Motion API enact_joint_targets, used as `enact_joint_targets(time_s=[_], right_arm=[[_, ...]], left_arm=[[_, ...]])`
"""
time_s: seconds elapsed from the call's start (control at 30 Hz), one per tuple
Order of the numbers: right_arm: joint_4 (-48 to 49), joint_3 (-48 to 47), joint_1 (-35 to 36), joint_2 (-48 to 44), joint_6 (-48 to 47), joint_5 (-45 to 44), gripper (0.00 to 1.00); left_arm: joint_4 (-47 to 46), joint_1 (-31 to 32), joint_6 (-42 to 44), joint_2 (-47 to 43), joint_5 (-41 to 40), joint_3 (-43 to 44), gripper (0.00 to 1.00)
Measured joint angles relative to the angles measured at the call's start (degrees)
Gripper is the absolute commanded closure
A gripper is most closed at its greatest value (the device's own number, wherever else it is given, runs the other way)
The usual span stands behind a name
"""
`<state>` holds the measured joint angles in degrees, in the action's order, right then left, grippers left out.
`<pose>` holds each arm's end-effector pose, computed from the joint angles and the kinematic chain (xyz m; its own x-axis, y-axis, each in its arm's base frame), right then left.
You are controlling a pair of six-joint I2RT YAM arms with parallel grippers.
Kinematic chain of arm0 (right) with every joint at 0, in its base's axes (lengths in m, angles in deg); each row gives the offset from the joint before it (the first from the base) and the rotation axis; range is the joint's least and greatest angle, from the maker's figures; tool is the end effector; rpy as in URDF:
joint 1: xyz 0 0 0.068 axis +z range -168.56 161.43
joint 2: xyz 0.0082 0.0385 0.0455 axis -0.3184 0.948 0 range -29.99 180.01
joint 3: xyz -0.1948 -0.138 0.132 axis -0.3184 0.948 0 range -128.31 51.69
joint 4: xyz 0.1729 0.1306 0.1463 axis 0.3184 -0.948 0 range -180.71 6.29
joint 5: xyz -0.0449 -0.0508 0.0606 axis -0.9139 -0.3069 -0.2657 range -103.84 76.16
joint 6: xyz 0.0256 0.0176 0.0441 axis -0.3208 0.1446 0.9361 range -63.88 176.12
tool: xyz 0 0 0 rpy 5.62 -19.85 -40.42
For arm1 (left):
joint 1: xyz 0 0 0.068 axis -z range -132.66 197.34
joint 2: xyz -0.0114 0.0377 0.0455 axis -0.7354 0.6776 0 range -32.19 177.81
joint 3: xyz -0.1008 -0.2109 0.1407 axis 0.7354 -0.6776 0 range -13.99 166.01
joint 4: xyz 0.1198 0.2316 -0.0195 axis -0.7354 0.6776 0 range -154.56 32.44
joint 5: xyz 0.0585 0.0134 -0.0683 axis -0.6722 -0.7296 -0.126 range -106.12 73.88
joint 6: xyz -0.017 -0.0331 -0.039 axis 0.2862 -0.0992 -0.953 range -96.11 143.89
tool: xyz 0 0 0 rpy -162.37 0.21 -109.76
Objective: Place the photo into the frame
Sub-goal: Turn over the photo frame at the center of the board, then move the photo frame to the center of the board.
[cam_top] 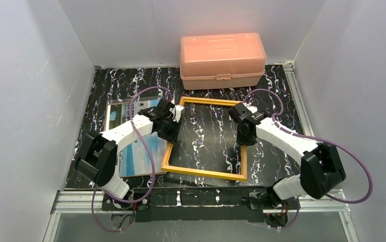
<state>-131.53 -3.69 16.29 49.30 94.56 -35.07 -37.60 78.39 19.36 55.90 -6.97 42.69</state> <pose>0.2149 0.1340 0.2266 -0.8836 0.0908 -0.4593 0.1401 0.9873 -0.0744 0.2617 -0.1642 0.2080 -0.7731 0.3743 -0.5121 0.5212 0.8350 -0.1764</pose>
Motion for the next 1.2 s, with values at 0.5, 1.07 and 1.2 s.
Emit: enact_joint_targets(time_s=[0.5,1.07,1.2], right_arm=[[10.7,0.0,-5.1,10.3,-8.9,-5.0,0.9],[19.9,-1.0,-8.0,17.6,-14.5,-12.8,0.48],[20.5,-1.5,-9.2,18.9,-15.4,-17.5,0.28]], left_arm=[[-6.0,2.3,-0.6,6.4,-2.7,2.1,0.54],[4.5,6.1,11.6,3.2,11.8,0.3,0.23],[8.0,5.2,12.5,-3.0,15.0,0.4,0.24]])
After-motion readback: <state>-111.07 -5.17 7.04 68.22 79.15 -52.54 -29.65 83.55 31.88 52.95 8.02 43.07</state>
